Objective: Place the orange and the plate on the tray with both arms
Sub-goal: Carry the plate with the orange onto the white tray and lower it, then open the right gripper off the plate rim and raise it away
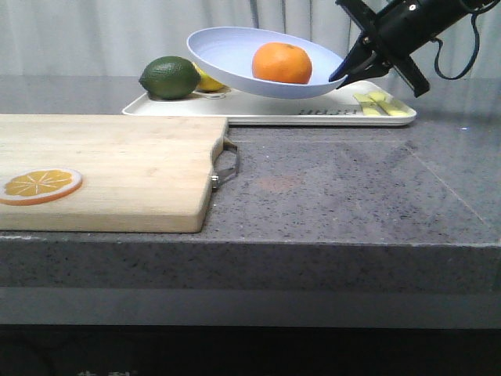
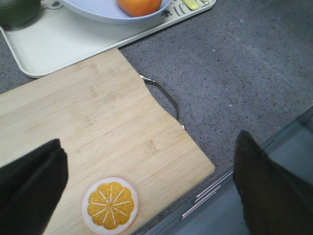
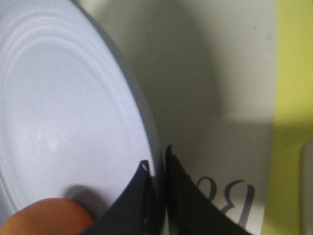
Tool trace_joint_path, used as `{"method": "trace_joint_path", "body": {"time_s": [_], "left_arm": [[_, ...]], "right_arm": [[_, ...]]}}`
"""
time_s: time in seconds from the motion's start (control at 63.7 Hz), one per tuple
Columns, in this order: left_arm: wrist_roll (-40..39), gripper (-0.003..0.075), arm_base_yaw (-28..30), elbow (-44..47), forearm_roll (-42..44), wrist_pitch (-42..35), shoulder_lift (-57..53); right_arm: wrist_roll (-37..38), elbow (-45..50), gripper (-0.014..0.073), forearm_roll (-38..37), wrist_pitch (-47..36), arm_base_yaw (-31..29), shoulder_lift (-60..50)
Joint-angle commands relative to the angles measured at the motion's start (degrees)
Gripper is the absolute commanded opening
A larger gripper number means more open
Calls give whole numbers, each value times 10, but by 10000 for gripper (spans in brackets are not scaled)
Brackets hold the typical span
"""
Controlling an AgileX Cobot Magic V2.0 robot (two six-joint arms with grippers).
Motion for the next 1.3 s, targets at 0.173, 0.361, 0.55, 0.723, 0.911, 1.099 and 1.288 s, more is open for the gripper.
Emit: {"method": "trace_joint_path", "body": {"time_s": [0.173,0.361,0.55,0.723,0.911,1.099,1.288], "left_arm": [[-6,663,1,-16,-6,-39,-4],[-6,663,1,-16,-6,-39,-4],[-6,663,1,-16,-6,-39,-4],[-6,663,1,-16,-6,-39,-4],[-6,663,1,-16,-6,-39,-4],[-6,663,1,-16,-4,-39,-4],[-6,663,1,-16,-1,-41,-4]], "right_arm": [[45,-28,-67,-69,-2,-1,-39],[55,-28,-42,-84,-4,-1,-39],[55,-28,216,-84,-9,-1,-41],[55,-40,377,-85,4,-1,-44],[55,-44,371,-106,21,-1,-72],[55,-44,371,-195,44,-1,-134],[55,-44,371,-263,117,-1,-210]]}}
